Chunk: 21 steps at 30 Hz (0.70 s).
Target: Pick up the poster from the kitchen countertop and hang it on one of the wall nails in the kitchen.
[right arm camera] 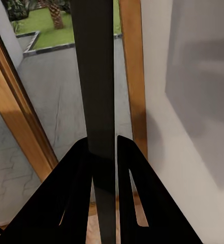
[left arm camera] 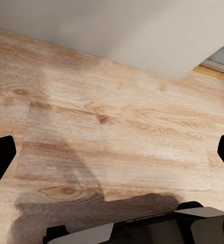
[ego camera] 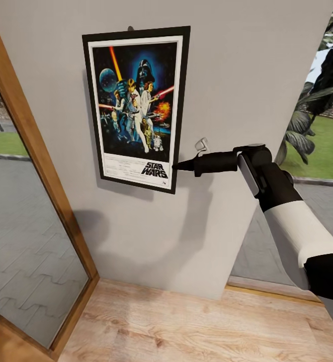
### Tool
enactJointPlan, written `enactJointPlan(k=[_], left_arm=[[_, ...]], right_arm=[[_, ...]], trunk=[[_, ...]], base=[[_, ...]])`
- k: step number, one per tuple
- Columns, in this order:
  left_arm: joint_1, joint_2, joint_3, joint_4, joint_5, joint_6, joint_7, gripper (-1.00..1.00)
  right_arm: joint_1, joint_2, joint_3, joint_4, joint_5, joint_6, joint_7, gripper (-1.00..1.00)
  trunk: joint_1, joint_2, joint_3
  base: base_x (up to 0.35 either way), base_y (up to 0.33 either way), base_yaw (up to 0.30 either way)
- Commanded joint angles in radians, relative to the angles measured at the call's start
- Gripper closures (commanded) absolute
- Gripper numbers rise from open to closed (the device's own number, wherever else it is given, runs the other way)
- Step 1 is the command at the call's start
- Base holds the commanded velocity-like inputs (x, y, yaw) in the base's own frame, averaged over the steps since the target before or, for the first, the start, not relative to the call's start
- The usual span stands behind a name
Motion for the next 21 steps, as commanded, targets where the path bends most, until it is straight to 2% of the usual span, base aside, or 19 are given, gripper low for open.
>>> enactJointPlan(k=[1,8,21], left_arm=[[0.0,0.0,0.001,-0.001,0.0,-0.002,-0.004,-1.0],[0.0,-0.001,0.001,-0.001,0.0,-0.003,-0.004,-1.0],[0.0,-0.001,0.001,0.0,0.0,-0.003,-0.004,-1.0]], right_arm=[[-0.001,-0.001,0.003,0.0,-0.008,0.008,-0.002,1.0],[-0.002,0.0,0.003,0.0,-0.007,0.015,-0.004,1.0],[-0.061,0.017,0.003,0.063,-0.007,0.018,-0.005,1.0]], trunk=[[0.001,-0.002,-0.002],[0.001,-0.002,-0.002],[0.001,-0.002,-0.002]], base=[[0.0,0.0,0.0],[0.0,0.0,0.0],[0.0,0.0,0.0]])
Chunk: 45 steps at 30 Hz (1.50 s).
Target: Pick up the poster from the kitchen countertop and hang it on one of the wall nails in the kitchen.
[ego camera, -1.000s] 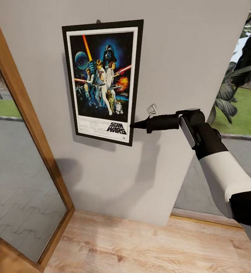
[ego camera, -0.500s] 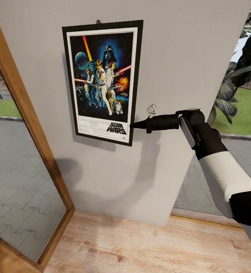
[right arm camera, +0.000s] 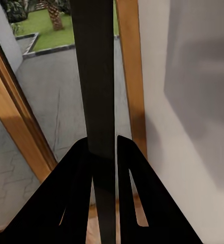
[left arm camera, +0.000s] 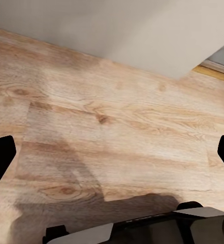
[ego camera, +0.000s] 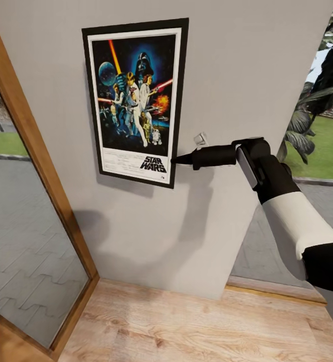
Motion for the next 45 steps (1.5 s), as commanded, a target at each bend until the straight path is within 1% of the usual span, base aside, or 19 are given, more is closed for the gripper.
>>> enactJointPlan(k=[1,7,17,45], left_arm=[[0.0,0.0,0.001,-0.001,0.0,-0.003,-0.003,-1.0],[0.0,0.001,0.001,-0.001,0.0,-0.003,-0.004,-1.0],[0.0,0.0,0.001,-0.001,0.0,-0.003,-0.004,-1.0],[0.0,0.0,0.002,-0.007,0.0,-0.003,-0.004,-1.0]], right_arm=[[-0.005,0.0,0.003,0.001,-0.009,0.009,-0.002,1.0],[-0.022,0.004,0.003,0.005,-0.009,0.01,-0.003,1.0],[-0.053,0.007,0.003,0.039,-0.009,0.01,-0.003,1.0],[-0.056,0.008,0.004,0.044,-0.011,0.005,-0.001,1.0]], trunk=[[0.001,-0.002,-0.002],[0.001,-0.002,-0.002],[0.001,-0.002,-0.002],[0.001,-0.002,-0.002]], base=[[0.0,0.0,0.0],[0.0,0.0,0.0],[0.0,0.0,0.0],[0.0,0.0,0.0]])
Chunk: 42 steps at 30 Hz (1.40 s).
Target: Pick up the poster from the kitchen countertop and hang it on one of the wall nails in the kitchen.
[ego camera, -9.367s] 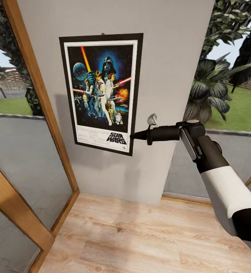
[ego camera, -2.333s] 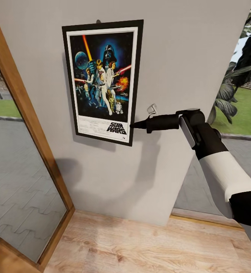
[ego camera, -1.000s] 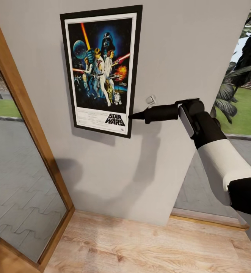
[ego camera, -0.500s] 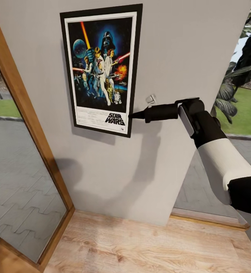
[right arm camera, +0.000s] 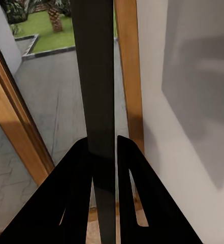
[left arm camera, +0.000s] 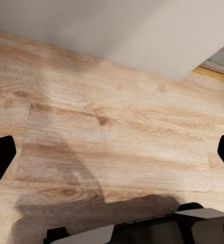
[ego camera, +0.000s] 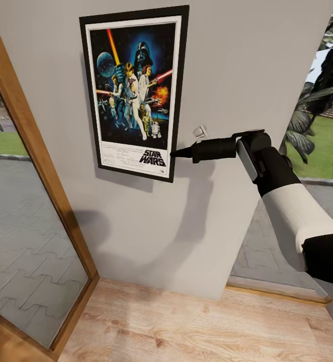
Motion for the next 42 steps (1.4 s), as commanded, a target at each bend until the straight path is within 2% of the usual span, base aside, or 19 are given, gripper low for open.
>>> enactJointPlan(k=[1,42], left_arm=[[0.0,0.0,0.001,-0.001,0.0,-0.003,-0.004,-1.0],[0.0,0.001,0.002,-0.001,0.0,-0.003,-0.004,-1.0]], right_arm=[[-0.001,-0.001,0.003,0.0,-0.009,0.009,-0.002,1.0],[-0.001,-0.001,0.002,0.0,-0.01,0.007,-0.002,1.0]], trunk=[[0.001,-0.002,-0.002],[0.001,-0.002,-0.002]], base=[[0.005,0.0,0.0],[0.059,0.0,0.0]])
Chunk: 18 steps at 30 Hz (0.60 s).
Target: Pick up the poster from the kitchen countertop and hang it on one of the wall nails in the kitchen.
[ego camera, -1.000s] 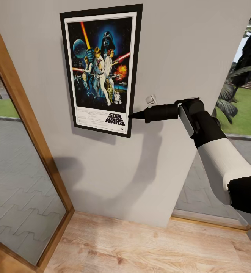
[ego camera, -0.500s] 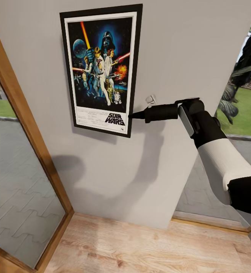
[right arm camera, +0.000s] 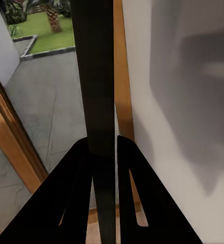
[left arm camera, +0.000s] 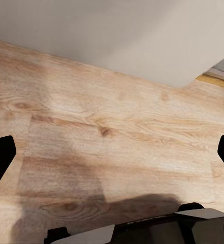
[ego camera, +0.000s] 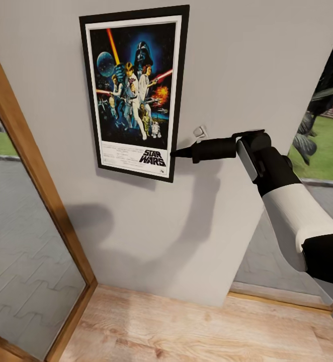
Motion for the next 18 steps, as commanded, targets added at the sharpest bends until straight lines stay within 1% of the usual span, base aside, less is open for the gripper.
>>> enactJointPlan(k=[1,6,18], left_arm=[[0.0,0.0,0.001,-0.001,0.0,-0.003,-0.004,-1.0],[0.0,0.0,0.001,-0.001,0.0,-0.003,-0.004,-1.0],[0.0,0.0,0.001,-0.002,0.0,-0.003,-0.004,-1.0]], right_arm=[[-0.001,-0.001,0.003,0.0,-0.009,0.009,-0.002,1.0],[-0.001,-0.001,0.003,0.0,-0.009,0.009,-0.002,1.0],[-0.001,-0.001,0.003,-0.001,-0.009,0.009,-0.002,1.0]], trunk=[[0.001,-0.002,-0.002],[0.001,-0.002,-0.002],[0.001,-0.002,-0.002]], base=[[0.178,0.0,0.0],[0.088,0.0,0.0],[0.018,0.0,0.0]])
